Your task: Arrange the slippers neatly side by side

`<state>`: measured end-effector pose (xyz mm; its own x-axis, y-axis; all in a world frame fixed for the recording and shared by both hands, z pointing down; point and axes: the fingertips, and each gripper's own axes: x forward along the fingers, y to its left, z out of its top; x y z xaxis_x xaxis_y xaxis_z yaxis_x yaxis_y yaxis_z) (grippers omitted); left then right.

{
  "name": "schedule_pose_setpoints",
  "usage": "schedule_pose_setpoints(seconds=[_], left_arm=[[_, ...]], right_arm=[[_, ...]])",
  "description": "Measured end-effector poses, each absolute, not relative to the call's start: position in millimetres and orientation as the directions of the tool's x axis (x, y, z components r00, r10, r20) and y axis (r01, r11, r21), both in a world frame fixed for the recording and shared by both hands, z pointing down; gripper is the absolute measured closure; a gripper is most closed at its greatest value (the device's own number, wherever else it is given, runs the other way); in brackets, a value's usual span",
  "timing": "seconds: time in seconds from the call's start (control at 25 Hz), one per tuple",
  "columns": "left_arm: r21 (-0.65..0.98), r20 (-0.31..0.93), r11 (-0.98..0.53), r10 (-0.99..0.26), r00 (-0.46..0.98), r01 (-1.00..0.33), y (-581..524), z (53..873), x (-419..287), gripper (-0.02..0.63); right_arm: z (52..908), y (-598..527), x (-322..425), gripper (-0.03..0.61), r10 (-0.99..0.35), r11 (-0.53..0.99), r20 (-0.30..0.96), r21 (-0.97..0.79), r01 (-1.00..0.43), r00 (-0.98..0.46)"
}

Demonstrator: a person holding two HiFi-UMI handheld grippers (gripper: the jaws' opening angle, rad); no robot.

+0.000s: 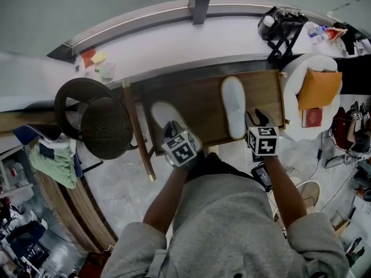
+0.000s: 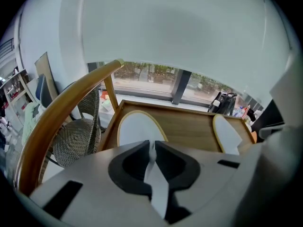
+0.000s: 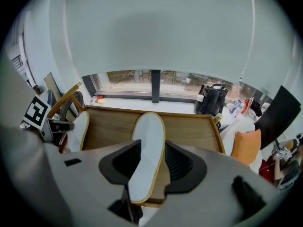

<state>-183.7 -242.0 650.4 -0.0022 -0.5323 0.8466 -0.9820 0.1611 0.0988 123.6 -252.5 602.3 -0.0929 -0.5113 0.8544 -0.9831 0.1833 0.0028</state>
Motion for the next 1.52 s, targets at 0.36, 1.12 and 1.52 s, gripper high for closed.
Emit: schedule_pose_setpoints(seconds=[0.36,1.12,1.52], left_arm=[[0.087,0.828,0.095,-0.56,0.019,-0.992,-239.2,632.3,-165.0,0.568],[0.06,0.811,-0.223,-0.557,0.178,-0.973,-267.1,643.3,-71.7,0.568],[0.095,0.817,-0.325,-0.514,0.26,-0.941,-276.5,652.9,-30.8,0.568]], right_arm=[[600.3,-245.8,131.2,0.413,-0.524,0.175,0.846,-0.005,-0.984,-0.097],[599.0,-205.8,192.5,0.413,-0.523,0.065,0.852,0.015,-0.998,-0.021],[599.8,-178.8,215.4,0.413,-0.504,0.024,0.864,0.028,-0.999,0.012]])
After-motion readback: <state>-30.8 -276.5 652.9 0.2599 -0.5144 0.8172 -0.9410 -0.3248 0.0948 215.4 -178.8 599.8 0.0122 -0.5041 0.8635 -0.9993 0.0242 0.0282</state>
